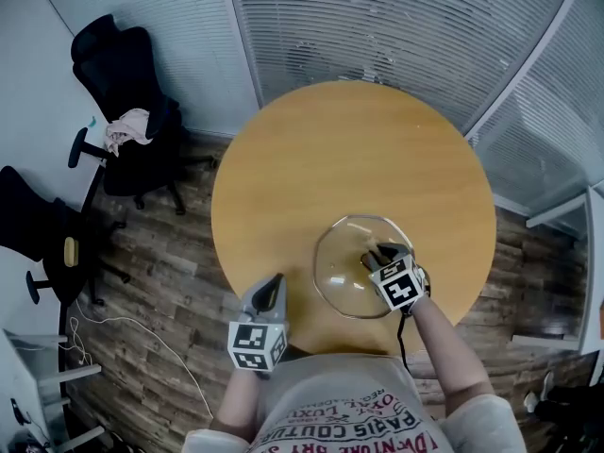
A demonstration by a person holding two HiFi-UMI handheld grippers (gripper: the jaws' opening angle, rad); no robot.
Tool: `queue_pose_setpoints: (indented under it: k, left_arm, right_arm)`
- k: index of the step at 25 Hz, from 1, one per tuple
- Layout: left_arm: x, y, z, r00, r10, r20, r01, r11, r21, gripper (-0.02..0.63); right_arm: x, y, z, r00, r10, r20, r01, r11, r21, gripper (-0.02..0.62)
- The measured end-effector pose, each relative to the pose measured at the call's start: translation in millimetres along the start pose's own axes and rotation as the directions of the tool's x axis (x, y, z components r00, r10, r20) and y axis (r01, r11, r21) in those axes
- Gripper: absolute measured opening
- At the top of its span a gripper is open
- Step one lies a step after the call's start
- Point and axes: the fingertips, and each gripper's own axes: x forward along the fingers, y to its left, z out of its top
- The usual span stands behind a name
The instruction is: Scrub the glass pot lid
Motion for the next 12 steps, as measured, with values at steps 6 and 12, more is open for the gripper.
queue_pose_setpoints:
  k: [6, 12]
  left_arm:
    - [9.4, -7.0, -10.1, 0.998, 0.053, -0.028, -0.054, 0.998, -0.03, 0.008]
    - [10.7, 2.7, -16.5, 0.993, 0.109, -0.046, -0.111, 0.992, -0.057, 0.008]
  right_arm:
    - [28.9, -41.0, -24.1, 0.995, 0.018, -0.094, -0.018, 1.0, 0.004, 0.064]
    - [54.1, -51.1, -38.4, 0.984, 0.065, -0.164, -0.059, 0.998, 0.038, 0.064]
